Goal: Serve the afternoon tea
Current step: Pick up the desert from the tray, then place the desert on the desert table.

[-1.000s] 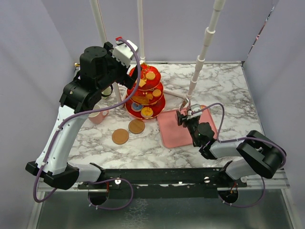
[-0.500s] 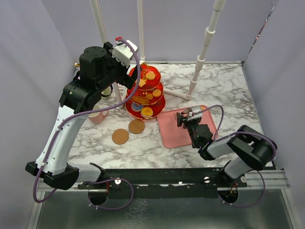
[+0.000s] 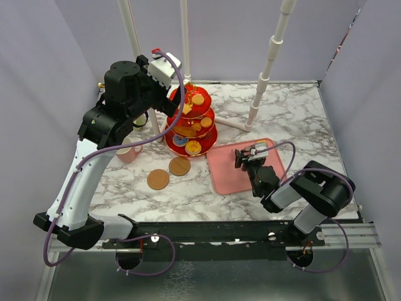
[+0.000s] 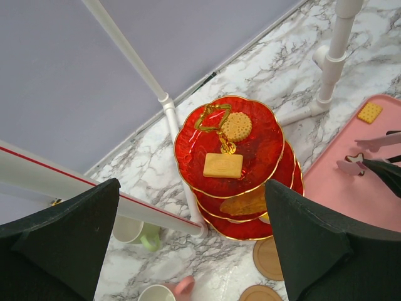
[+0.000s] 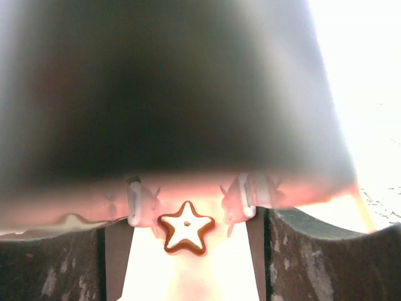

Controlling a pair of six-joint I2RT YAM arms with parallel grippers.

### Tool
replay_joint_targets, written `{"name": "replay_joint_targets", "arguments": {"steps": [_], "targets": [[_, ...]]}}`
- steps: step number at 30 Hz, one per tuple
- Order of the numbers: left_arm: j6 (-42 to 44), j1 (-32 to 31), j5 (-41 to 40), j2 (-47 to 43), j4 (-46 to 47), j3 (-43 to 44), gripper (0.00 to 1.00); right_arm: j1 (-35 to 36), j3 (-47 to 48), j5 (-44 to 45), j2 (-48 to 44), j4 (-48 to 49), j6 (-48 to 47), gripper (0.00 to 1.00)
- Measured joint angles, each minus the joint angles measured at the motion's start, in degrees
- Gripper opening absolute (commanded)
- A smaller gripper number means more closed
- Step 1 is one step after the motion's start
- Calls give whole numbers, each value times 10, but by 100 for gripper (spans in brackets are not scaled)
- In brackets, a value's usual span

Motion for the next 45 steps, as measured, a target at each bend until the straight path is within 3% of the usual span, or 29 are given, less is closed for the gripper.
{"name": "replay_joint_targets", "arguments": {"steps": [8,14,23,34,40,45], "targets": [[0,0,0,0,0,0,99,0,-13,-1,-30,-29,42,55],[0,0,0,0,0,0,99,0,-14,0,-38,-40,64,41],[0,0,0,0,0,0,99,0,-2,-21,-124,-98,20,39],[0,0,0,0,0,0,99,0,158,-120,-251,-216,-42,38],[0,0,0,0,0,0,99,0,273,-184,-239,-259,-47,39],[0,0,0,0,0,0,99,0,366,-233,-177,-276,-53,40]]}}
